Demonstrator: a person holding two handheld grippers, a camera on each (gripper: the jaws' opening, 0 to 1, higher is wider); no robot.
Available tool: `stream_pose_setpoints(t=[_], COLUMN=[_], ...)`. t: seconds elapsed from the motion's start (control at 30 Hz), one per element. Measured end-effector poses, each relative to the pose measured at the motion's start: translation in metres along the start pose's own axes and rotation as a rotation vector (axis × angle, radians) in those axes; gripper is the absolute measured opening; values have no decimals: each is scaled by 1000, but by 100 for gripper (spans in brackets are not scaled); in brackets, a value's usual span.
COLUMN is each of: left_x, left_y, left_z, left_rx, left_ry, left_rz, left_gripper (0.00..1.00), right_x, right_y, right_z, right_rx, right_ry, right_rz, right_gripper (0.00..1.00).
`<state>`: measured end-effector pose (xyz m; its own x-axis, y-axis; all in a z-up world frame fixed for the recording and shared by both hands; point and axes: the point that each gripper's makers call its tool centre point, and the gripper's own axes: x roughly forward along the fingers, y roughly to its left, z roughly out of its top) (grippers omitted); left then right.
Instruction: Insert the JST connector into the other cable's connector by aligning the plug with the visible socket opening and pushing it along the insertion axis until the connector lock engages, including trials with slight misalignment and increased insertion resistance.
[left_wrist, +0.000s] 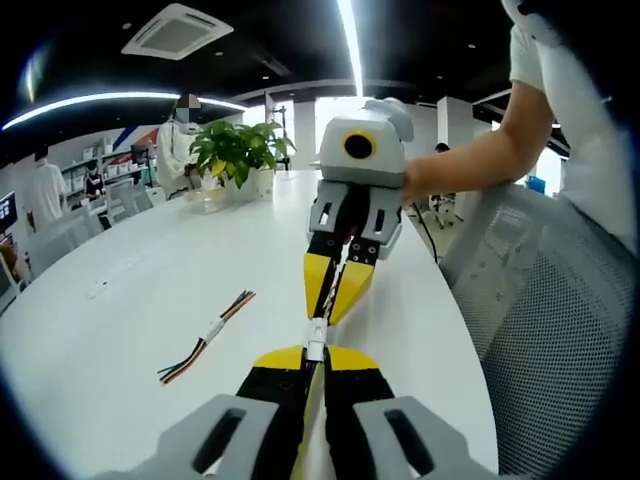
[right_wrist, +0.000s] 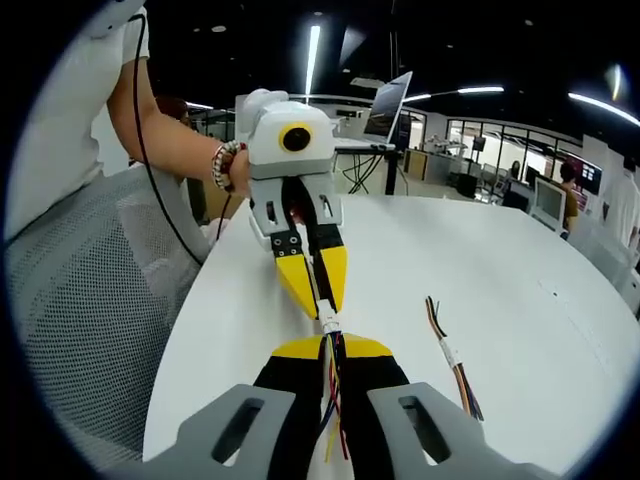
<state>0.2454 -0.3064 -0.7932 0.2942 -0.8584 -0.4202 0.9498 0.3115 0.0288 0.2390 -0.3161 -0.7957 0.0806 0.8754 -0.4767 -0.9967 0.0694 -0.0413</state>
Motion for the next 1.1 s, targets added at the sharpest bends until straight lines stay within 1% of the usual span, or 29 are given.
stream_pose_setpoints(t=[0.2, 0.3, 0.43, 0.53, 0.8, 1.0, 1.1], left_x=[1, 1, 4, 4, 9, 18, 21], left_y=[0, 3, 6, 9, 27, 42, 49], left_z=[-2, 1, 1, 3, 15, 25, 27], left_rx=[-18, -30, -26, -15, 7, 21, 25], left_ry=[13, 4, 4, 11, 8, -9, -16], left_rz=[3, 11, 11, 13, 23, 30, 42], left_gripper=[0, 0, 0, 0, 0, 0, 0], right_x=[0, -1, -2, -3, -9, -18, -18], right_y=[0, -2, -6, -9, -30, -47, -57], right_z=[-3, -1, -2, -2, 3, 8, 7], right_rx=[1, 3, 6, 29, 74, 85, 92], right_ry=[4, -5, -9, -25, -78, -101, -103], right_rz=[0, -12, -29, -42, -84, -124, -139], right_gripper=[2, 2, 2, 2, 2, 3, 3])
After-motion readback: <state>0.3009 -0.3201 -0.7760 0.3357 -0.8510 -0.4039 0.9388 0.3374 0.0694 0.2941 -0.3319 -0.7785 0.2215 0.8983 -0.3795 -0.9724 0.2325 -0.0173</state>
